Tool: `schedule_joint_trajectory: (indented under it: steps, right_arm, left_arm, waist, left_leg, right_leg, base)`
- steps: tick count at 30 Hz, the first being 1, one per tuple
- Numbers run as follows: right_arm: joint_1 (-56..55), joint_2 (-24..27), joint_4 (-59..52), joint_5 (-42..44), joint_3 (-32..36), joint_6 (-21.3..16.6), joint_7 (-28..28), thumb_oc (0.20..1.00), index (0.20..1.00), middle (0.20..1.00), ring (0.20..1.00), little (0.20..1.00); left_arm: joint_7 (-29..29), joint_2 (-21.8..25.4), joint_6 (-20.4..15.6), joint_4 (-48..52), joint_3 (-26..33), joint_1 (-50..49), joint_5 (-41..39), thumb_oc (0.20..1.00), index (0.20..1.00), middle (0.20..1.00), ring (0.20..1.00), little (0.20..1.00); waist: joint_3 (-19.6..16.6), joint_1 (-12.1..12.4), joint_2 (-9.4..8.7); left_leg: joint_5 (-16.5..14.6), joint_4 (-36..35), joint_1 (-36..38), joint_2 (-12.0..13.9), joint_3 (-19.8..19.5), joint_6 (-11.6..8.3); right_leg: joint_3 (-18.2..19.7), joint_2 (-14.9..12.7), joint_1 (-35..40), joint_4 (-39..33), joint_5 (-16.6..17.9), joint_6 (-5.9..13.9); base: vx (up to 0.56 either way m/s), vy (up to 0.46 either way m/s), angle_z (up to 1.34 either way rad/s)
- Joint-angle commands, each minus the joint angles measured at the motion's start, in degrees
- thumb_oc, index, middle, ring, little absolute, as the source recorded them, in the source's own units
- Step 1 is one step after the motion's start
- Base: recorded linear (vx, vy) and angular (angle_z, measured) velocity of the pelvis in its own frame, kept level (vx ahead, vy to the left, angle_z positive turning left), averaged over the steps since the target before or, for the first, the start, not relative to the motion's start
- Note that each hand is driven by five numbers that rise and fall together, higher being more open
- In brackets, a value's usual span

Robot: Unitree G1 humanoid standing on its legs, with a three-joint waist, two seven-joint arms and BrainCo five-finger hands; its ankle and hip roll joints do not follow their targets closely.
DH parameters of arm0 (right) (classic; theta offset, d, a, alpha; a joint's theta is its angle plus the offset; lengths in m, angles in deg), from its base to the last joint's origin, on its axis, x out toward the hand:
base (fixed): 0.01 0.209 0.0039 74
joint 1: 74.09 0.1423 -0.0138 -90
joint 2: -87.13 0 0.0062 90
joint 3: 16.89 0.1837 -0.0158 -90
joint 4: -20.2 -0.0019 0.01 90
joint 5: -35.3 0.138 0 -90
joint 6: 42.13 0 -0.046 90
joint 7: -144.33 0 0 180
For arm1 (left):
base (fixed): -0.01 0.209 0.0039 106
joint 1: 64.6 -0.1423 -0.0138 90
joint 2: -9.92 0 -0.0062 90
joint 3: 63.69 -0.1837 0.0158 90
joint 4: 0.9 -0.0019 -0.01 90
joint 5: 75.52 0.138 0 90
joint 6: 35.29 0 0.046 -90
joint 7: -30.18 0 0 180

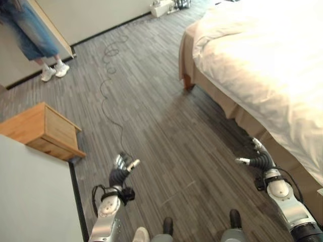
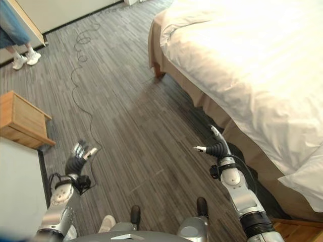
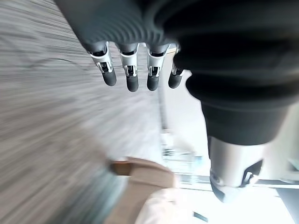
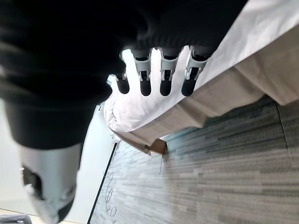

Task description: Making the bed.

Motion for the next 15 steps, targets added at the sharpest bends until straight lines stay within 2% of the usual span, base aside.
schedule_joint_trajectory:
  steps: [1, 2, 3, 4, 5, 7, 8, 9, 10, 11, 12, 14, 15]
  right_arm:
    - [3.75, 0.69, -5.07, 0.19, 2.84, -4.88, 2.82, 1.0, 1.0, 1.0, 1.0, 1.0]
    - [4.68, -0.99, -5.97, -0.68, 2.4, -5.17, 3.58, 1.0, 1.0, 1.0, 1.0, 1.0]
    - [5.82, -1.61, -6.95, -1.42, 1.64, -5.1, 3.9, 1.0, 1.0, 1.0, 1.0, 1.0]
    - [5.95, -1.63, -6.96, -1.47, 1.6, -5.05, 3.93, 1.0, 1.0, 1.0, 1.0, 1.0]
    - [7.64, -2.44, -7.56, -2.27, 0.45, -4.95, 4.52, 1.0, 1.0, 1.0, 1.0, 1.0]
    - [9.35, -4.28, -8.4, -2.39, -1.34, -5.03, 5.01, 1.0, 1.0, 1.0, 1.0, 1.0]
    - [10.44, -4.52, -9.55, -2.36, -2.56, -5.29, 4.98, 1.0, 1.0, 1.0, 1.0, 1.0]
    - [10.26, -3.92, -11.01, -2.31, -2.84, -5.54, 4.62, 1.0, 1.0, 1.0, 1.0, 1.0]
    - [10.21, -3.94, -11.03, -2.3, -2.84, -5.54, 4.6, 1.0, 1.0, 1.0, 1.0, 1.0]
    - [10.3, -3.76, -11.02, -1.87, -2.97, -5.64, 4.63, 1.0, 1.0, 1.0, 1.0, 1.0]
    - [10.24, -3.85, -10.82, -1.67, -3.01, -5.61, 4.83, 1.0, 1.0, 1.0, 1.0, 1.0]
    - [8.7, -4.46, -11.52, -0.89, -3.11, -5.98, 4.19, 1.0, 1.0, 1.0, 1.0, 1.0]
    - [8.41, -4.42, -11.43, -0.56, -3.51, -6.2, 3.43, 1.0, 1.0, 1.0, 1.0, 1.0]
  left_arm:
    - [-1.97, 4.45, -5.77, 2.43, 2.69, 4.57, 2.26, 1.0, 1.0, 1.0, 1.0, 1.0]
    - [-2.92, 4.74, -5.71, 3.0, 2.21, 5.82, 2.8, 1.0, 1.0, 1.0, 1.0, 1.0]
    - [-3.65, 4.69, -5.65, 3.15, 1.89, 6.24, 2.62, 1.0, 1.0, 1.0, 1.0, 1.0]
    - [-3.69, 4.69, -5.64, 3.14, 1.95, 6.33, 2.63, 1.0, 1.0, 1.0, 1.0, 1.0]
    - [-4.84, 4.45, -5.74, 2.72, 1.53, 6.91, 2.26, 1.0, 1.0, 1.0, 1.0, 1.0]
    - [-5.88, 4.22, -5.21, 2.02, 0.6, 7.34, 3.16, 1.0, 1.0, 1.0, 1.0, 1.0]
    - [-5.49, 4.38, -4.68, 1.19, -0.09, 7.55, 4.08, 1.0, 1.0, 1.0, 1.0, 1.0]
    - [-4.51, 4.48, -4.56, 1.19, -0.15, 7.14, 3.31, 1.0, 1.0, 1.0, 1.0, 1.0]
    - [-4.47, 4.51, -4.55, 1.19, -0.15, 7.1, 3.27, 1.0, 1.0, 1.0, 1.0, 1.0]
    - [-4.17, 4.79, -4.46, 0.65, -0.08, 6.98, 3.03, 1.0, 1.0, 1.0, 1.0, 1.0]
    - [-4.21, 4.97, -4.28, 0.12, -0.14, 7.02, 3.3, 1.0, 1.0, 1.0, 1.0, 1.0]
    - [-3.4, 5.26, -4.04, -0.85, 0.31, 5.69, 4.05, 1.0, 1.0, 1.0, 1.0, 1.0]
    - [-3.01, 5.35, -3.71, -0.84, 0.58, 4.34, 4.31, 1.0, 1.0, 1.0, 1.0, 1.0]
  waist:
    - [0.7, 0.62, -2.06]
    - [1.3, 0.78, -2.0]
    - [2.25, 0.5, -1.7]
    - [2.35, 0.53, -1.82]
    - [3.54, 0.13, -1.65]
    - [4.22, 0.13, -1.4]
    - [4.55, 0.13, -1.66]
    - [4.35, -0.22, -2.64]
    - [4.27, -0.39, -2.49]
    - [3.99, -0.48, -3.12]
    - [3.81, -0.59, -3.48]
    - [2.85, -0.7, -4.66]
    - [2.6, -0.59, -5.13]
  left_leg:
    - [-4.36, -0.01, 0.53, -9.14, -1.05, 7.5]
    - [-4.68, 0.1, 1.54, -9.05, -1.42, 8.24]
    - [-4.76, 0.03, 2.35, -8.81, -1.61, 8.6]
    - [-4.75, 0.04, 2.3, -8.89, -1.52, 8.59]
    - [-4.78, -0.06, 3.03, -8.64, -1.52, 8.81]
    - [-5.44, -0.06, 4.11, -8.19, -2.15, 8.66]
    - [-5.77, -0.06, 4.45, -8.36, -2.82, 8.34]
    - [-6.48, -0.06, 4.61, -9.01, -3.87, 7.88]
    - [-6.57, -0.06, 4.63, -8.83, -4.07, 7.84]
    - [-7.58, -0.06, 5.09, -9.03, -4.81, 7.34]
    - [-8.32, -0.06, 5.55, -8.73, -5.55, 6.97]
    - [-10.19, 0.05, 7.45, -7.04, -6.35, 6.29]
    - [-11.69, 3.41, 7.3, -6.15, -5.83, 5.79]
  right_leg:
    - [3.76, 8.24, 2.41, 3.3, -11.43, -6.94]
    - [3.65, 8.58, -1.17, 13.63, -12.43, -5.82]
    - [3.7, 8.96, -3.54, 19.21, -11.25, -4.38]
    - [3.88, 8.94, -4.08, 20.18, -11.67, -4.35]
    - [4.39, 9.44, -7.25, 26.29, -9.69, -3.06]
    - [3.26, 10.03, -9.4, 29.53, -10.36, -3.54]
    - [0.95, 11.93, -10.44, 25.21, -12.67, -5.65]
    - [-0.38, 13.78, -10.59, 17.18, -12.05, -7.04]
    - [-0.63, 13.88, -10.19, 16.5, -11.81, -7.1]
    - [-2.03, 13.8, -10.01, 11.23, -10.6, -7.57]
    - [-2.57, 13.68, -9.92, 8.87, -9.7, -7.55]
    - [-2.11, 13.41, -7.77, 6.17, -8.98, -8.04]
    - [-1.98, 13.35, -6.49, 6.22, -9.04, -8.41]
  base:
    - [0.05, 0.059, 0.08]
    - [0.05, 0.097, 0.07]
    - [0.02, 0.082, 0.07]
    - [-0.02, 0.066, 0.05]
    - [0.02, 0.053, -0.01]
    - [0.14, 0.046, -0.17]
    - [0.34, -0.064, -0.29]
    - [0.3, -0.072, -0.03]
    - [0.3, -0.123, 0.42]
    - [0.22, -0.104, 1.02]
    - [0.33, -0.167, 0.96]
    - [0.36, -0.202, 0.55]
    - [0.38, -0.223, 0.21]
